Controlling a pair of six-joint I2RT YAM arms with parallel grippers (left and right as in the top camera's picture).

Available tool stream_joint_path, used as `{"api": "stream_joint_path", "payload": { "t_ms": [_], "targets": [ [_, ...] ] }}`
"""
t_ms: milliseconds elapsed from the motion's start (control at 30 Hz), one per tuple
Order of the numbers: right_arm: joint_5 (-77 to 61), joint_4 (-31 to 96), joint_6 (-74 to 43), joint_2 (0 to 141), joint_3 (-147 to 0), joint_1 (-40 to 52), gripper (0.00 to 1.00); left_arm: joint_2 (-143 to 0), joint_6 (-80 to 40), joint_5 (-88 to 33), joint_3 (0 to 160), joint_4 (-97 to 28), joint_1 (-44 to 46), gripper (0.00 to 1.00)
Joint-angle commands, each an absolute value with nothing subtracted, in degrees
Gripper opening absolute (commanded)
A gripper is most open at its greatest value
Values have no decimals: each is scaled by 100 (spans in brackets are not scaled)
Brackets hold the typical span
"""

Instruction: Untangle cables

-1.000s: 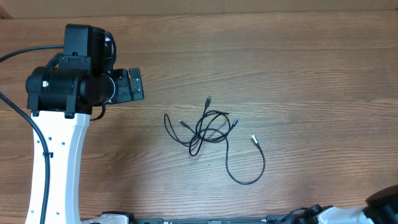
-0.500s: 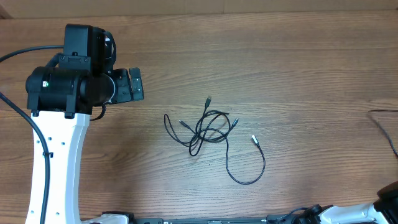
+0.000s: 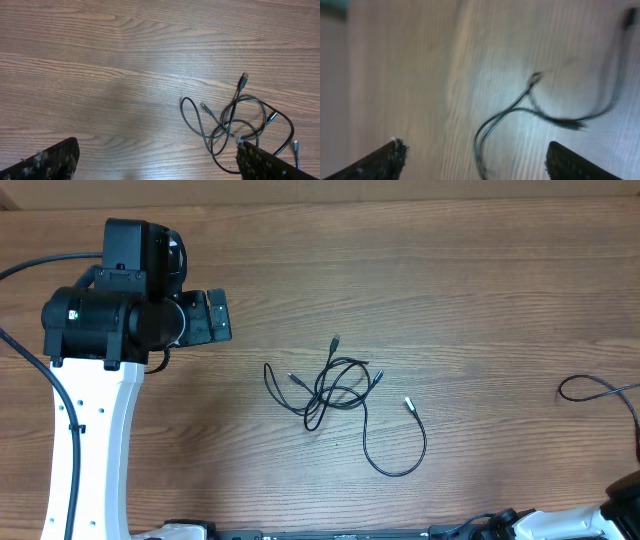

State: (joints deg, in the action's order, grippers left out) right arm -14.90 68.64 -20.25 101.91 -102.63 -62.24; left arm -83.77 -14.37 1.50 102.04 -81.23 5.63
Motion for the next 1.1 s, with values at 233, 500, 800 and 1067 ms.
{"api": "stream_joint_path", "payload": {
  "t_ms": [233, 500, 800, 1067],
  "targets": [
    [-2405, 6886, -698, 10193, -9926, -4718, 99, -8394, -1328, 82, 10235, -8119, 569, 100],
    [-1358, 6768, -464, 10204, -9371, -3531, 100, -8394, -1328, 82, 10235, -8119, 569, 100],
    [106, 6716, -1625, 10204, -8554, -3544, 100, -8394, -1328, 82, 10235, -8119, 569, 100],
    [213, 6351, -1704, 10204, -7867, -4388, 100, -8394, -1328, 82, 10235, -8119, 569, 100]
  ]
}}
